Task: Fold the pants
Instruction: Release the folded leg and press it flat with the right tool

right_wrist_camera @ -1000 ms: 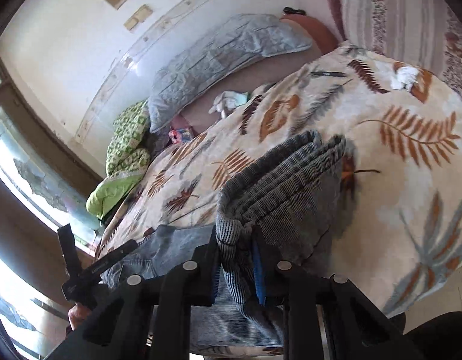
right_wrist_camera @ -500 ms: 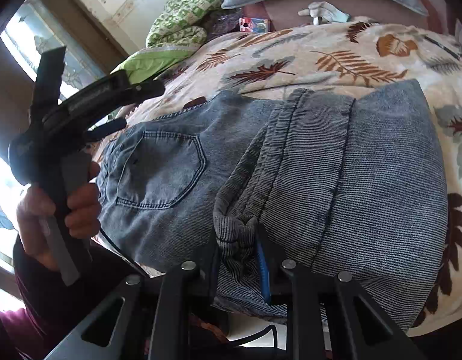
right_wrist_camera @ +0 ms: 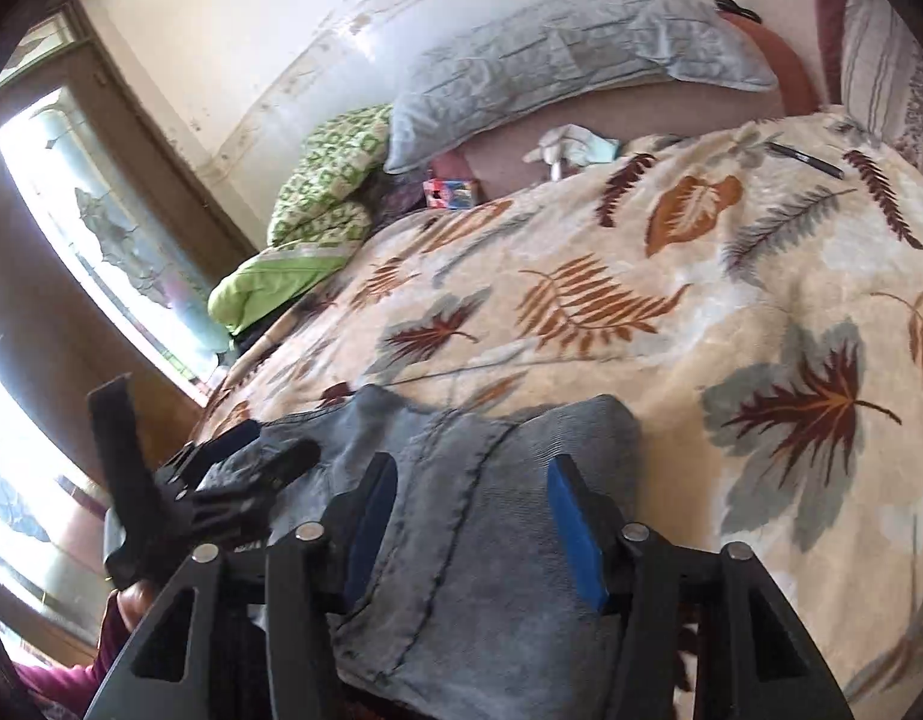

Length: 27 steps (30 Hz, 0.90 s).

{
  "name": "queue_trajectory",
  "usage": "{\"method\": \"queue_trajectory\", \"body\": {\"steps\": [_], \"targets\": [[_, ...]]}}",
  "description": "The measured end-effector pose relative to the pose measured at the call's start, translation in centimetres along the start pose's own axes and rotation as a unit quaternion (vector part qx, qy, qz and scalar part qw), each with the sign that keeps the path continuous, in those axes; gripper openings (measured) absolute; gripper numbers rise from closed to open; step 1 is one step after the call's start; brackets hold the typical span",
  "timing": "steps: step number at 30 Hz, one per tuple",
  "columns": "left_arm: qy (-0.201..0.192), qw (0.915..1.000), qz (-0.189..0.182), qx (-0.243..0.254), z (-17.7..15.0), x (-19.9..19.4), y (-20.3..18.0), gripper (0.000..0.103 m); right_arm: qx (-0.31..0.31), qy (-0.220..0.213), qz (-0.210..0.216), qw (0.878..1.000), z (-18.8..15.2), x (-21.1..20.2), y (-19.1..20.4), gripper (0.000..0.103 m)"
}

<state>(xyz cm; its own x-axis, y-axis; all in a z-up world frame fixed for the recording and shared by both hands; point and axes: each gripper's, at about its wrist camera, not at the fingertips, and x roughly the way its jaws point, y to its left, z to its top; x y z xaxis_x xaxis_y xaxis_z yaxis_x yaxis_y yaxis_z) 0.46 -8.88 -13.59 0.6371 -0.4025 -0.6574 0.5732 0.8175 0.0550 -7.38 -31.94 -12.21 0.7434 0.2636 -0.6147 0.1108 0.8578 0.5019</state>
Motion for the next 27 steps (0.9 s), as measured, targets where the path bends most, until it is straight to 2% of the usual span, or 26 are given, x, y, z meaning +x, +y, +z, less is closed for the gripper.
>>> {"method": "queue_trajectory", "body": {"steps": [2,4,7,8,12,14,18,21,23,24,25,26,27], "targets": [[0.008,0.9995,-0.008,0.028,-0.3,0.4,-1.7,0.103,0.014,0.015,-0.005,1.0,0.8,1.8,-1.3,0.042],[0.021,0.9983,-0.004,0.054,-0.9,1.1,-3.1,0.103,0.036,0.036,0.0,0.999,1.4,4.0,-2.4,0.041],[0.076,0.992,0.002,0.101,-2.2,3.2,-4.9,0.103,0.066,0.095,0.013,0.993,0.9,7.8,-4.0,0.041],[0.096,0.9891,0.002,0.112,-2.8,3.8,-5.3,0.103,0.079,0.098,0.021,0.992,0.7,8.8,-4.8,0.035],[0.094,0.9898,-0.017,0.106,-2.7,3.4,-4.9,0.103,0.122,0.087,0.064,0.987,1.2,8.6,-6.2,0.034],[0.094,0.9919,-0.025,0.082,-2.4,3.2,-4.1,0.103,0.143,0.076,0.094,0.982,1.2,8.1,-6.6,0.035],[0.081,0.9951,-0.025,0.049,-1.6,2.4,-2.4,0.103,0.112,0.035,0.13,0.985,1.6,6.0,-4.9,0.035],[0.066,0.9972,-0.011,0.035,-1.2,1.5,-1.1,0.103,0.082,0.028,0.151,0.985,1.4,5.5,-2.9,0.035],[0.061,0.9979,0.0,0.02,-1.1,1.3,0.2,0.103,0.07,0.051,0.146,0.985,1.0,6.7,-1.8,0.035],[0.062,0.998,0.005,0.011,-1.2,1.3,0.9,0.103,0.068,0.076,0.134,0.986,0.5,7.9,-1.4,0.035],[0.065,0.9978,0.01,0.001,-1.2,1.5,1.6,0.103,0.064,0.112,0.112,0.985,-0.2,9.4,-1.0,0.035],[0.068,0.9976,0.014,-0.008,-1.3,1.5,2.3,0.103,0.059,0.13,0.089,0.986,-0.8,10.5,-0.8,0.036],[0.069,0.9973,0.019,-0.017,-1.4,1.5,2.9,0.103,0.047,0.116,0.077,0.989,-1.0,10.5,-0.4,0.035]]}}
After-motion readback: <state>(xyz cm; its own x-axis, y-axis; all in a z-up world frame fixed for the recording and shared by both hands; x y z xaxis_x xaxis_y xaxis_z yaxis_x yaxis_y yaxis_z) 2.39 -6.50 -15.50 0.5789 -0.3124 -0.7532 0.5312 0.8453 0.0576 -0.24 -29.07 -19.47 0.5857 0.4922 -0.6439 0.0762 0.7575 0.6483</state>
